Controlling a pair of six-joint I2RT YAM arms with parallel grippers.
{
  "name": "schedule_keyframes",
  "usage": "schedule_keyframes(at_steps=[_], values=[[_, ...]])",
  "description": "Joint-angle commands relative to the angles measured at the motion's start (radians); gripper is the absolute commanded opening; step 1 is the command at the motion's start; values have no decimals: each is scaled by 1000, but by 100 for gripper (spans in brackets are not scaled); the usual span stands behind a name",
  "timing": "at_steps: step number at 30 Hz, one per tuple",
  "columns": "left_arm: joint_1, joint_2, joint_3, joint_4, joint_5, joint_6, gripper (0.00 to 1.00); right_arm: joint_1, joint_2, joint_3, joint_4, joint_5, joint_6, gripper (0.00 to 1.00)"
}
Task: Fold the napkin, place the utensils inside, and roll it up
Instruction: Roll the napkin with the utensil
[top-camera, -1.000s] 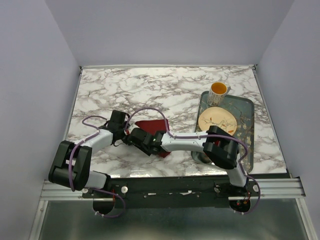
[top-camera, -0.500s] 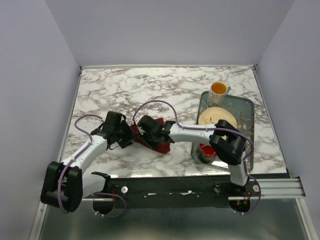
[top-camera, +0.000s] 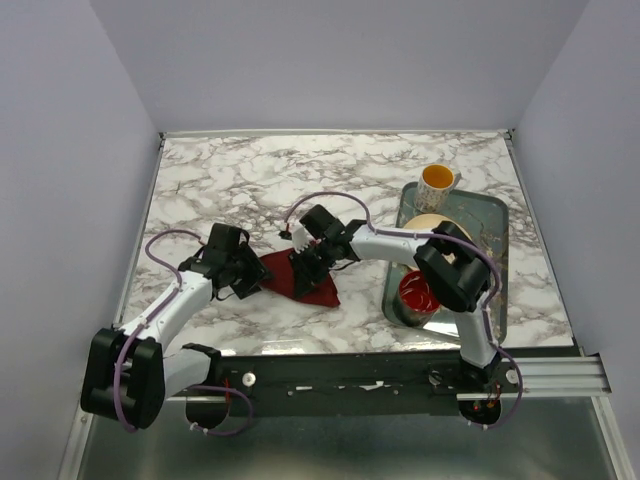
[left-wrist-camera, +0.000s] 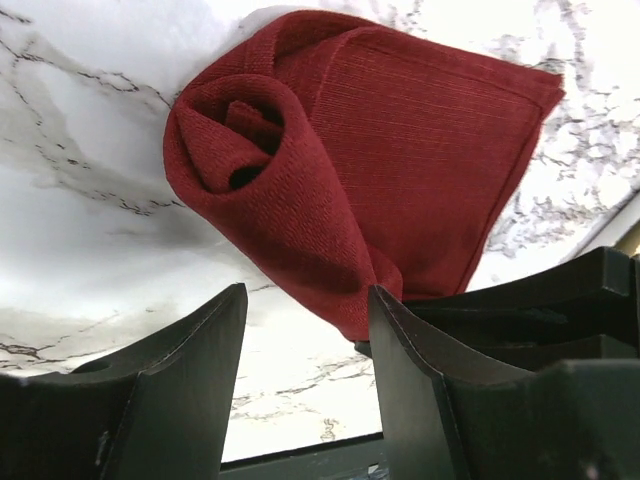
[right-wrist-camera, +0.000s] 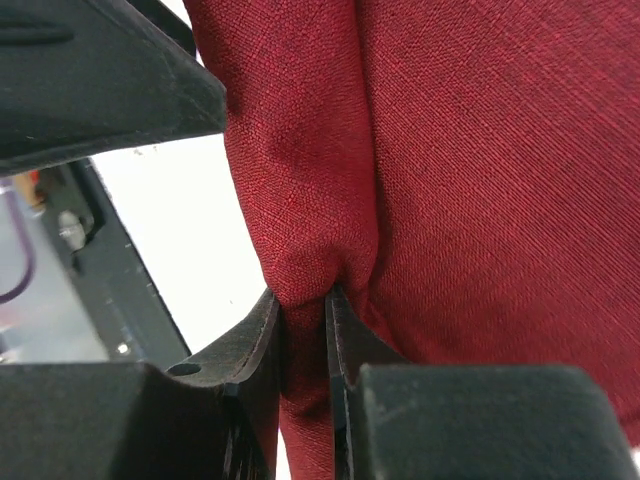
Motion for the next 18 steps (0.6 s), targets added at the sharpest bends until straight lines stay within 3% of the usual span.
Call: schedule_keyframes(at_steps=[1,13,18], values=[[3,23,-1,23,35,-6,60,-23,82,5,1,-145,13,11],[-11,29,-20,40,59,-41,61,-72,179,54,-1,-200,36,11],[-11,104,-29,95,84,-53,61,-81,200,68,0,-231,51,13]])
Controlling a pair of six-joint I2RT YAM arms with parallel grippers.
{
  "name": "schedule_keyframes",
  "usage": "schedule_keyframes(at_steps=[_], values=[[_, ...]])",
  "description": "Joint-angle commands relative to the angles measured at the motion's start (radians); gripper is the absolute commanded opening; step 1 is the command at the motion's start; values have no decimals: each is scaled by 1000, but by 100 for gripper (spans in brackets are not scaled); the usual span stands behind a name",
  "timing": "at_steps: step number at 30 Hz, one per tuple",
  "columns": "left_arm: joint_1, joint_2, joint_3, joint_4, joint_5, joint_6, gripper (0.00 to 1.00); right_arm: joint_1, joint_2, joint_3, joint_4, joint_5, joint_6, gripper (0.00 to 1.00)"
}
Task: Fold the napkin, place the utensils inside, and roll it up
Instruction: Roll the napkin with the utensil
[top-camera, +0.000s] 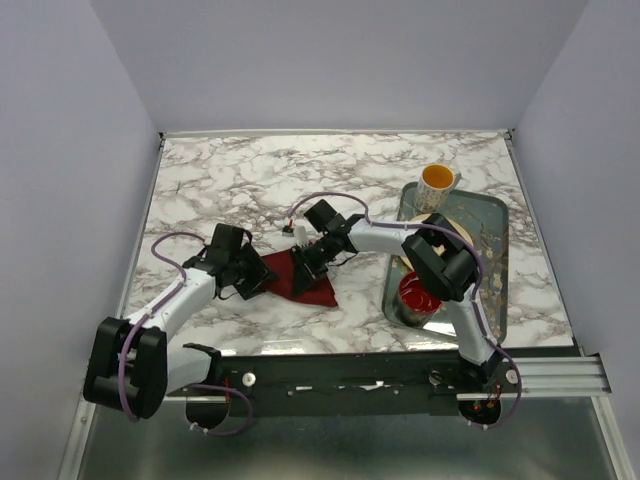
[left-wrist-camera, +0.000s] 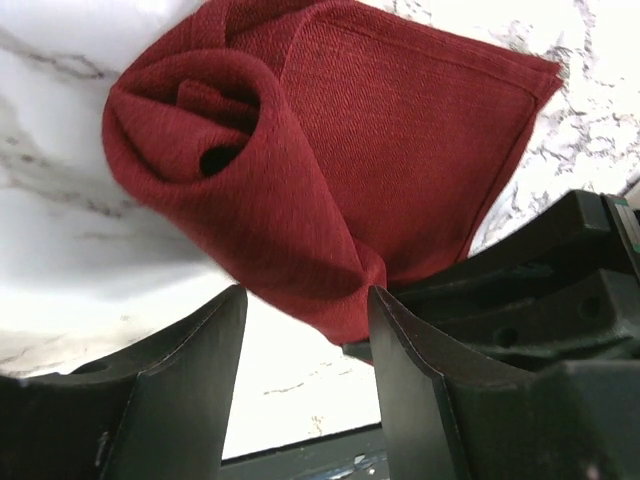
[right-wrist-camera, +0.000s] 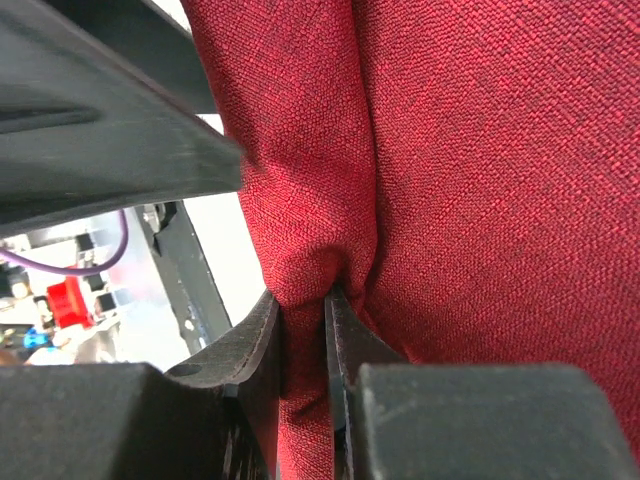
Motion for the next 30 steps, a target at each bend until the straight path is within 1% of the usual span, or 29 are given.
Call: schedule_keyframes(at_steps=[1,9,10,13,14,16,17,19,21,25,26,27,30], values=[[-6,58,-21,71,34,-17,61,-9,78,7,-18,26,-5,13],[-4,121,-37,139,2,-11,61,-10,78,8,-16,-5,-5,15],[-4,130,-37,139,-10,-9,61,-12,70,8,-18,-5,-3,16],[-3,165,-41,145,-21,2,59,-10,43,17,-48,36,-20,23],[-3,176,-43,145,-26,6,55,-9,30,23,-62,77,-37,32],[0,182,-50,152,-33,6,52,-7,4,39,-114,137,-55,39],[5,190,-60,156,-33,6,50,-1,-28,46,-133,206,-78,45],[6,198,-64,163,-26,3,49,7,-60,60,-188,268,-101,48],[6,205,-66,160,-21,3,45,27,-108,74,-212,366,-120,52],[6,207,-69,157,-12,-5,43,71,-180,88,-268,532,-135,56],[6,204,-64,154,-9,-6,42,103,-195,89,-271,615,-141,57],[5,202,-63,153,-9,-6,42,119,-211,80,-271,656,-144,59],[6,193,-52,140,-10,-2,42,183,-255,68,-256,768,-143,60]])
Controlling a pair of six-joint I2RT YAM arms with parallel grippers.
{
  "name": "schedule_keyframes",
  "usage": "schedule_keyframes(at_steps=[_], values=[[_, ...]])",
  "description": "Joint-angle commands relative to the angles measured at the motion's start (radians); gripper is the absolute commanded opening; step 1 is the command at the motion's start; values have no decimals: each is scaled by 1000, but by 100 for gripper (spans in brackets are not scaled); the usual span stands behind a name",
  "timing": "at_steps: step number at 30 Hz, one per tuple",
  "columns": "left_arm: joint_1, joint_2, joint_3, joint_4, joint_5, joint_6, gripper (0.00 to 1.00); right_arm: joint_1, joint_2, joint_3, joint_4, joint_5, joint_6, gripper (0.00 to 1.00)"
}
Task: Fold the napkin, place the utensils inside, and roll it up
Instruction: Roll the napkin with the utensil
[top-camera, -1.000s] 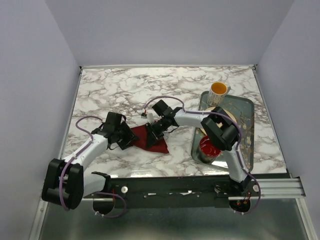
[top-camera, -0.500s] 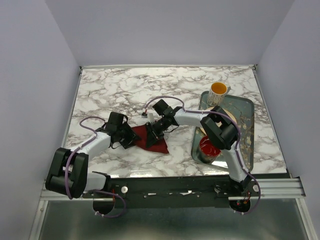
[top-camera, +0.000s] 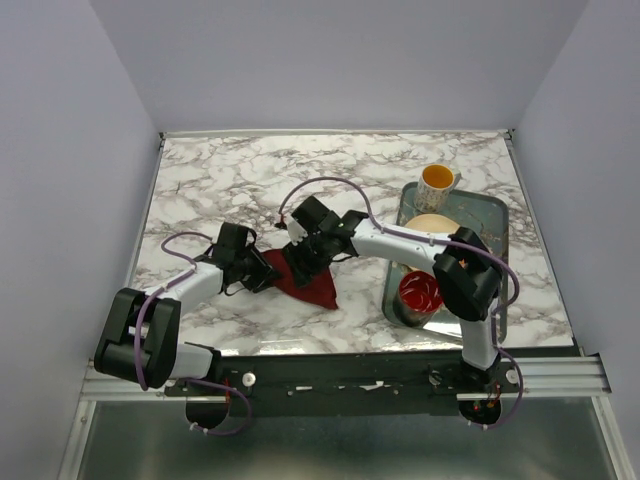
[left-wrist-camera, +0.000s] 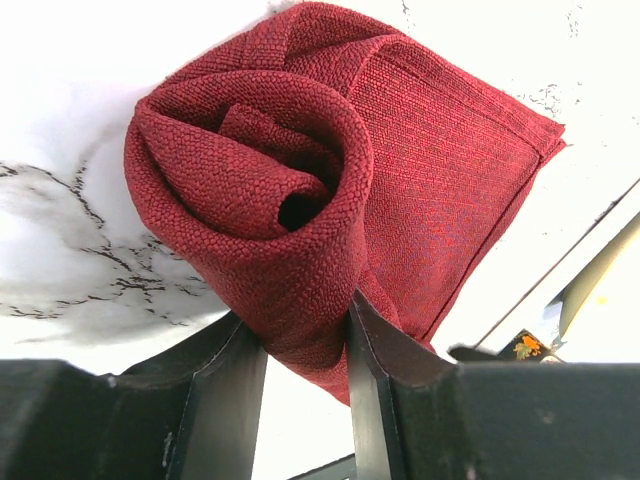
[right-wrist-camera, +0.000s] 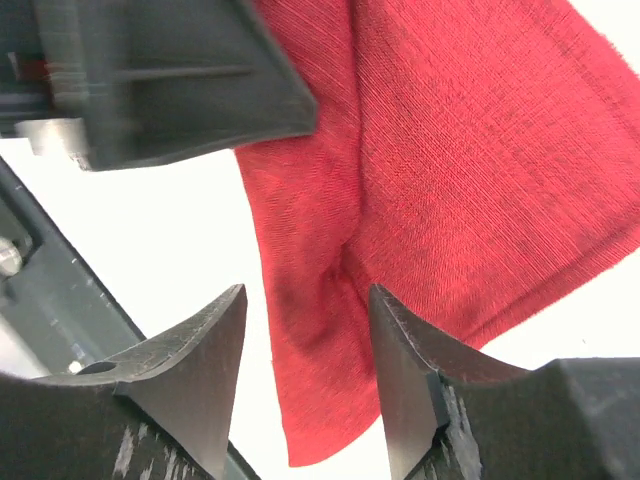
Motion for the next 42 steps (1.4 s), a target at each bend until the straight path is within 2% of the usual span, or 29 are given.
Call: schedule_keyframes(at_steps=[1,7,12,14,18,22,28,32,36,42], values=[[3,21,-24,-81,-49,26,42,105,-94,-5,-20,300,-30,60],[5,20,-15,-89,-30,22,41,197,-99,-30,74,412,-31,59],[8,9,-18,-89,-18,13,42,220,-62,-70,151,469,-57,44],[8,3,-18,-93,-15,13,41,224,-59,-83,181,522,-79,42],[13,2,-24,-90,-9,10,42,227,-42,-103,203,526,-110,51],[16,6,-26,-86,0,8,41,240,-30,-122,218,521,-111,52],[20,3,-32,-83,-1,9,41,266,-41,-122,220,598,-107,50],[25,0,-35,-84,2,13,41,272,-60,-77,160,625,-110,49],[29,0,-36,-83,3,14,41,273,-70,-77,151,573,-102,52],[31,-8,-39,-86,5,16,41,280,-47,-79,148,578,-97,57]])
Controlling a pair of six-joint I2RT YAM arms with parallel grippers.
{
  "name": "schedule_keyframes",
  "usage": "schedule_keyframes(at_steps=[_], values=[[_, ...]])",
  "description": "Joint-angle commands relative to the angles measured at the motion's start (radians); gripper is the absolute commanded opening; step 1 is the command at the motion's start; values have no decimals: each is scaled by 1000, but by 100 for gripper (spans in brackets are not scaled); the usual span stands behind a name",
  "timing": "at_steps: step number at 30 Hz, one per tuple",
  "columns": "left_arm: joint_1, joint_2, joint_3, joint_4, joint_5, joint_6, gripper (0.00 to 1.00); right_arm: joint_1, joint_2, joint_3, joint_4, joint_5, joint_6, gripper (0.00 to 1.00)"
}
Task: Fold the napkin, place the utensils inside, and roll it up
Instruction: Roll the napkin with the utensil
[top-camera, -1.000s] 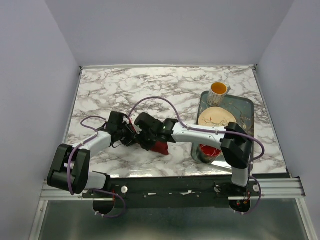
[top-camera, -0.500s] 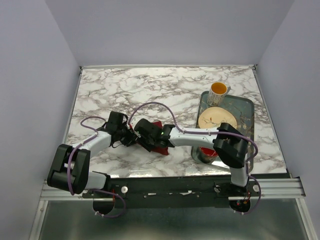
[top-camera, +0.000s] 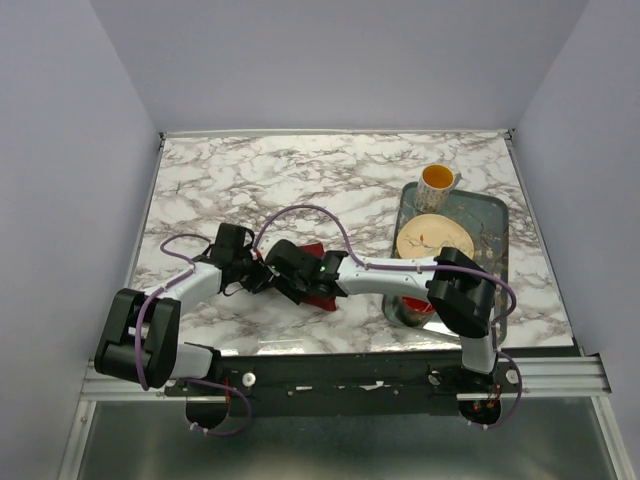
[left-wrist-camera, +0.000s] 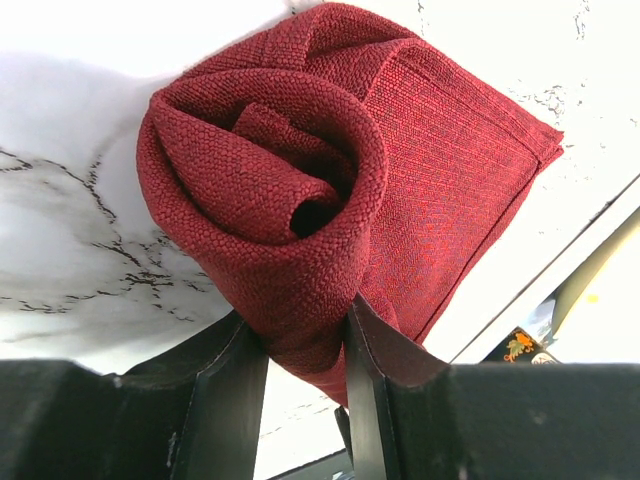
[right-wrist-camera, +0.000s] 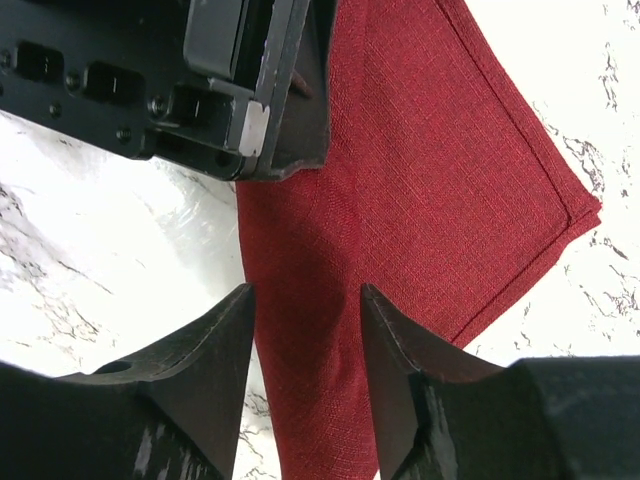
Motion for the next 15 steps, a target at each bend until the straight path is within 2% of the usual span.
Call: schedule_keyframes(at_steps=[1,4,7,15], values=[[8,-7,-36,-74,-22,22,41,17,4,22,-24,7,8,57],[10,-6,-41,-69,-20,19,41,21,13,27,-24,7,6,55],[11,-7,-43,-68,-14,15,41,29,11,25,-24,-15,17,46],[14,-9,-49,-55,0,4,40,32,4,-18,11,-25,44,45]])
